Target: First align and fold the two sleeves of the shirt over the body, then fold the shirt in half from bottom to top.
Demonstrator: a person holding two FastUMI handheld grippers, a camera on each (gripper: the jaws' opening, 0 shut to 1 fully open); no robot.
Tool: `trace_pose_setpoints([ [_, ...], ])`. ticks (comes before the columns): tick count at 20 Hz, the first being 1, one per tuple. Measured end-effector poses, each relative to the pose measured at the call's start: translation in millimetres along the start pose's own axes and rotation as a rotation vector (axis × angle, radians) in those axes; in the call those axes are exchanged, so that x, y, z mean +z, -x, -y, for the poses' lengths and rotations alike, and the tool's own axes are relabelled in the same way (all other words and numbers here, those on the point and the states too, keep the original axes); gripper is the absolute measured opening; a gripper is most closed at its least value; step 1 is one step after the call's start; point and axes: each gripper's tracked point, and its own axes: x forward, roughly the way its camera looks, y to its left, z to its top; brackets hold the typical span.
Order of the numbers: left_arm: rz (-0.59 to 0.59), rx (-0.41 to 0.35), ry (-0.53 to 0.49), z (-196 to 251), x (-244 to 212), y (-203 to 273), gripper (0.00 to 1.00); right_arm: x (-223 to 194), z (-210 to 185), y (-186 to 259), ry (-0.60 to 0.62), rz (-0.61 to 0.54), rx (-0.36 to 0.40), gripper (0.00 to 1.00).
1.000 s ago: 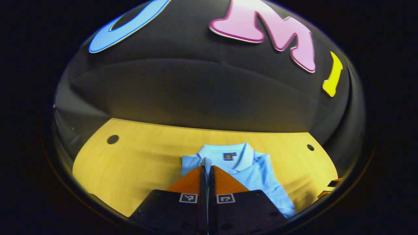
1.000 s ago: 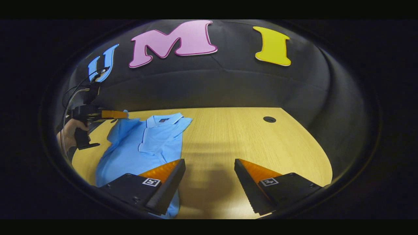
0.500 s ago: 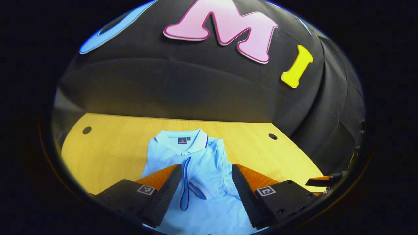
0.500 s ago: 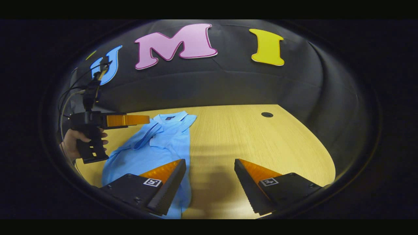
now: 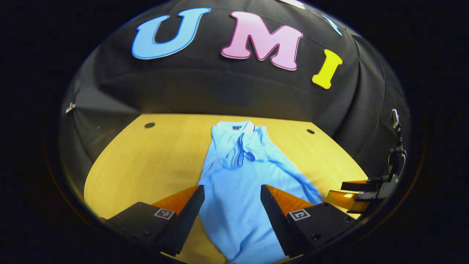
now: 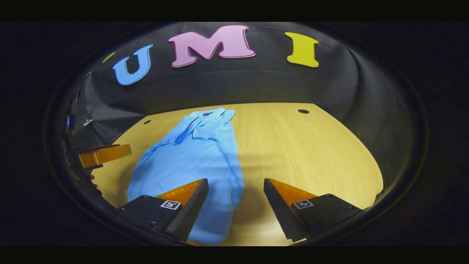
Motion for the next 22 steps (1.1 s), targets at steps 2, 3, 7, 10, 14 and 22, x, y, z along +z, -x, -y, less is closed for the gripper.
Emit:
trace_pose_setpoints([
  [2, -0.054, 0.017, 0.000, -6, -39, 20, 0.98, -20, -8, 10, 0.001, -0.027, 0.001, 0.95],
  [3, -0.082, 0.026, -0.011, -8, -59, 28, 0.97, -30, -12, 16, 0.004, -0.043, 0.002, 0.95],
  [7, -0.163, 0.051, -0.031, -8, -112, 47, 0.98, -65, -17, 28, 0.019, -0.083, -0.014, 0.95],
  [10, -0.193, 0.051, -0.039, 2, -131, 49, 0.98, -86, -18, 31, 0.015, -0.108, -0.027, 0.99],
  [14, -0.242, 0.070, -0.089, 5, -150, 45, 0.98, -102, -21, 31, 0.022, -0.123, -0.036, 0.99],
  [22, -0.271, 0.048, -0.091, 23, -152, 37, 0.61, -104, -30, 23, 0.068, -0.132, -0.041, 0.69],
])
